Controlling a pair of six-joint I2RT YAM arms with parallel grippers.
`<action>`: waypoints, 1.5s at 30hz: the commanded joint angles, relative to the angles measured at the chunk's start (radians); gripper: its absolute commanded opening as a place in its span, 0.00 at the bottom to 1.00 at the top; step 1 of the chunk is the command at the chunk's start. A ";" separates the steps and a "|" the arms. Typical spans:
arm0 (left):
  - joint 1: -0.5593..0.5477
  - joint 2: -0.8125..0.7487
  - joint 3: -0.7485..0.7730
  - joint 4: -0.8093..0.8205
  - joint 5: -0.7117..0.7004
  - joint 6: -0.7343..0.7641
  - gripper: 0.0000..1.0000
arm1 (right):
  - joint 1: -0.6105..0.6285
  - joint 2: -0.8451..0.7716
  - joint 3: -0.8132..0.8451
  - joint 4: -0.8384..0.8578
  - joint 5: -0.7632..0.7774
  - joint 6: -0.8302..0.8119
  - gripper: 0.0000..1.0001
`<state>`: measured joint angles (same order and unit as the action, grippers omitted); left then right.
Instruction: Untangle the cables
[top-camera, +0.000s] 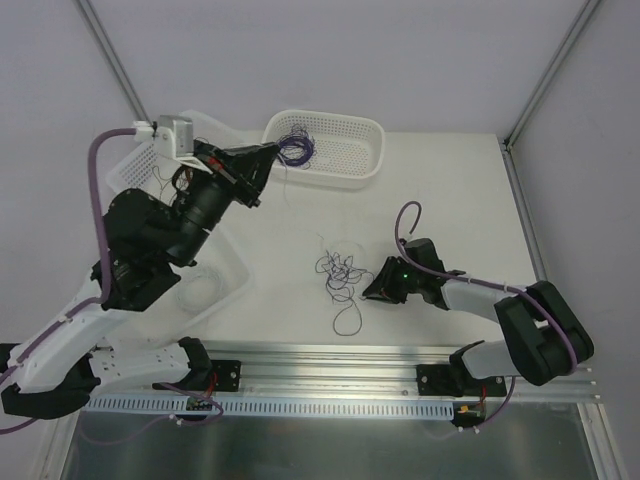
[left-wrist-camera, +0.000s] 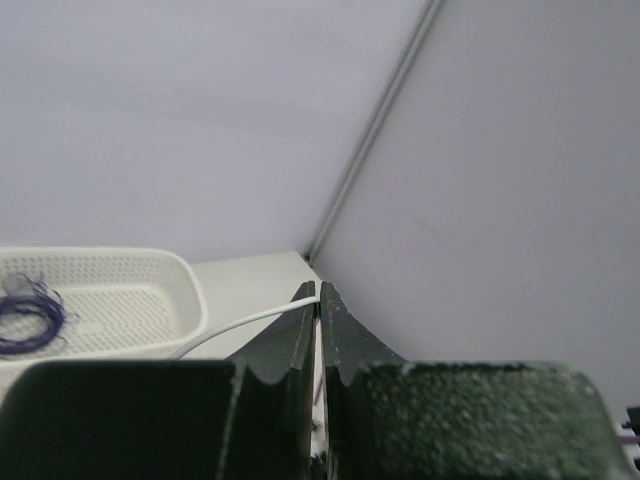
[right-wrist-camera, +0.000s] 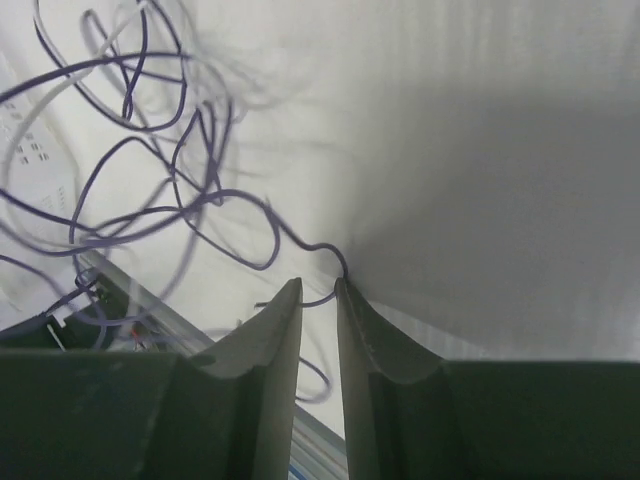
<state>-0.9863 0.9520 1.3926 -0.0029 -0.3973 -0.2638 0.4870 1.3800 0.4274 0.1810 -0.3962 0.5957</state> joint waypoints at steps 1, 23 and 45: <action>0.008 -0.036 0.089 -0.028 -0.130 0.171 0.00 | -0.033 -0.030 -0.022 -0.092 0.066 -0.013 0.24; 0.008 -0.029 0.273 -0.071 -0.475 0.638 0.00 | -0.327 -0.297 -0.009 -0.440 0.178 -0.128 0.16; 0.061 0.062 0.140 -0.239 -0.388 0.441 0.00 | 0.044 -0.291 0.390 -0.585 0.155 -0.402 0.54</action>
<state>-0.9615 1.0111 1.5494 -0.1917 -0.8043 0.2409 0.4877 1.0580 0.7822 -0.4114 -0.2733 0.2203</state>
